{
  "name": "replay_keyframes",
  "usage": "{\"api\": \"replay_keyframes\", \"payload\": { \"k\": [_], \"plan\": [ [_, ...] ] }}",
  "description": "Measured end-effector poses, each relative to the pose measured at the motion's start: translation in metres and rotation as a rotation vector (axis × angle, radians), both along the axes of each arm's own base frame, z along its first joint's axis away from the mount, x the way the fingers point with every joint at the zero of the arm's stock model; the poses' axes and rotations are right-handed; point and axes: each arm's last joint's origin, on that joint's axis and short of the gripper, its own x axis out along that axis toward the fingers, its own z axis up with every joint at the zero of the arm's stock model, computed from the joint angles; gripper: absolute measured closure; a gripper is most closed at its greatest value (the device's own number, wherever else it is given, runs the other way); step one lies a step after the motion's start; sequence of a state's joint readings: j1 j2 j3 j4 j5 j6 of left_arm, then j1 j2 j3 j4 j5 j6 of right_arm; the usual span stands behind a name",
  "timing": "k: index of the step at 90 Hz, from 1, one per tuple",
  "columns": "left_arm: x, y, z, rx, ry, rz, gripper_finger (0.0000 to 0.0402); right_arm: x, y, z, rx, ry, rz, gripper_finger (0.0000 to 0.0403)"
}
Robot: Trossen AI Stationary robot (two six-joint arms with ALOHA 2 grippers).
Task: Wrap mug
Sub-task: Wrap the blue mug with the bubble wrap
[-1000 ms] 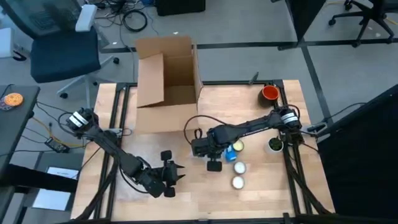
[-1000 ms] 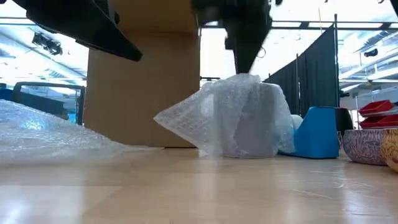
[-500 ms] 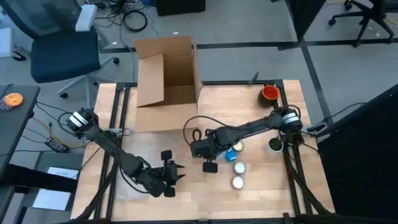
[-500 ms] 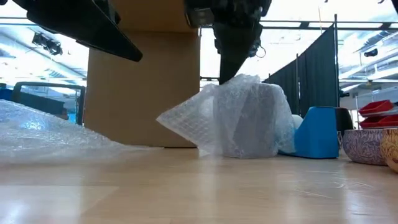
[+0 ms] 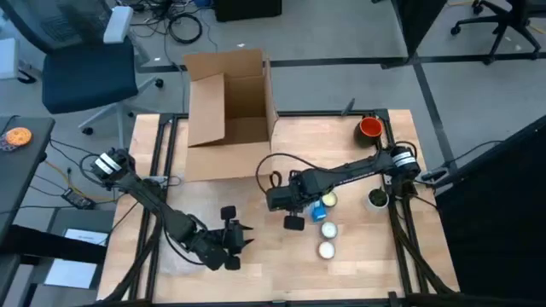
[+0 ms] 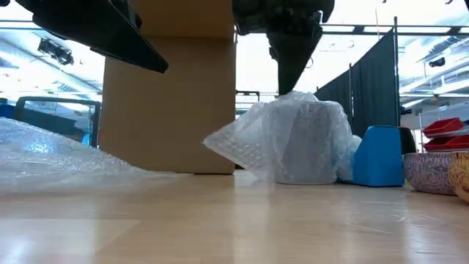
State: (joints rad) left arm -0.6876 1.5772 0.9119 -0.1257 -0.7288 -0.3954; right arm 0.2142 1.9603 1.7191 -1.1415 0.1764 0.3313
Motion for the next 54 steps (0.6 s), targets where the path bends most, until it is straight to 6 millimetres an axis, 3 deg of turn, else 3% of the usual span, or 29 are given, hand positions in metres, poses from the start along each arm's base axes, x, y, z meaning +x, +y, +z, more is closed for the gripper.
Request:
{"api": "replay_keyframes", "payload": {
  "k": [20, 54],
  "plan": [
    [0.0, 0.0, 0.0, 0.0, 0.0, 0.0, 0.0266, -0.003, 0.0, -0.014, -0.005, 0.032, -0.007, 0.0403],
    [0.0, 0.0, 0.0, -0.002, -0.001, 0.001, 0.0266, -0.011, -0.016, -0.064, 0.041, 0.039, -0.014, 0.0403]
  ]
}}
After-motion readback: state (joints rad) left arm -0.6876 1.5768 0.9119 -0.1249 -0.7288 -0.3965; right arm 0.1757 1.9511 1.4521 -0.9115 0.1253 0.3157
